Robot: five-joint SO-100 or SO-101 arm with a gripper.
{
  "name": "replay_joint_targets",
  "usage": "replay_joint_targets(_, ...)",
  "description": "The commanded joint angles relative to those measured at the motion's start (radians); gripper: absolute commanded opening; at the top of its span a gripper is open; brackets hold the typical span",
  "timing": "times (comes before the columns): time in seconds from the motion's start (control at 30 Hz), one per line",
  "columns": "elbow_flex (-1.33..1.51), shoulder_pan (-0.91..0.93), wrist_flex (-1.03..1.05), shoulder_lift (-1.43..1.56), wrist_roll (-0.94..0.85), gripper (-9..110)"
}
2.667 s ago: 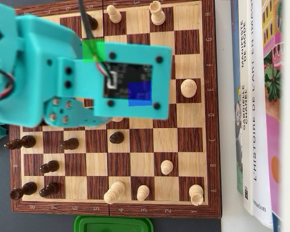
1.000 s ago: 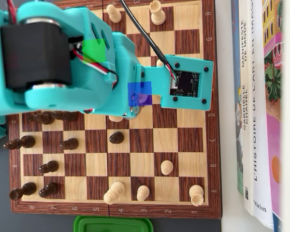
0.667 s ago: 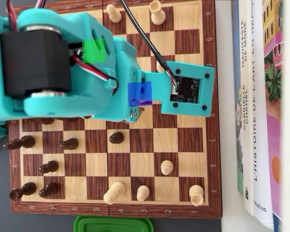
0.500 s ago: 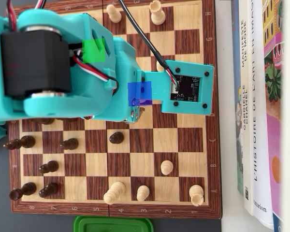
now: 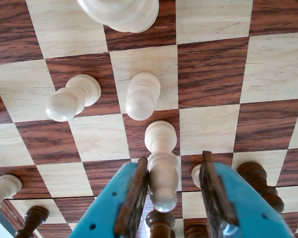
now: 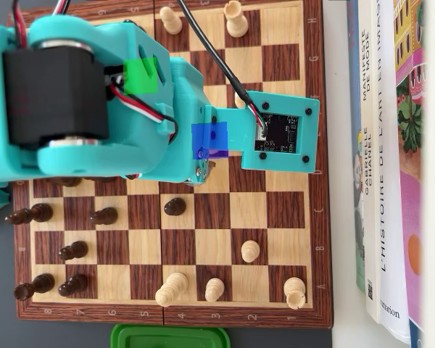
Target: Play chess
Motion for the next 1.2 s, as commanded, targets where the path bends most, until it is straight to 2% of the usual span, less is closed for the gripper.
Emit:
replay_joint_targets(0.0, -0.009, -0.002, 0.002, 0.006, 0.000, 16)
replay_joint_targets(0.97, -0.009, -0.003, 0.003, 0.006, 0.000, 11)
replay_joint_targets(1.17, -0.009, -0.003, 0.003, 0.006, 0.000, 5)
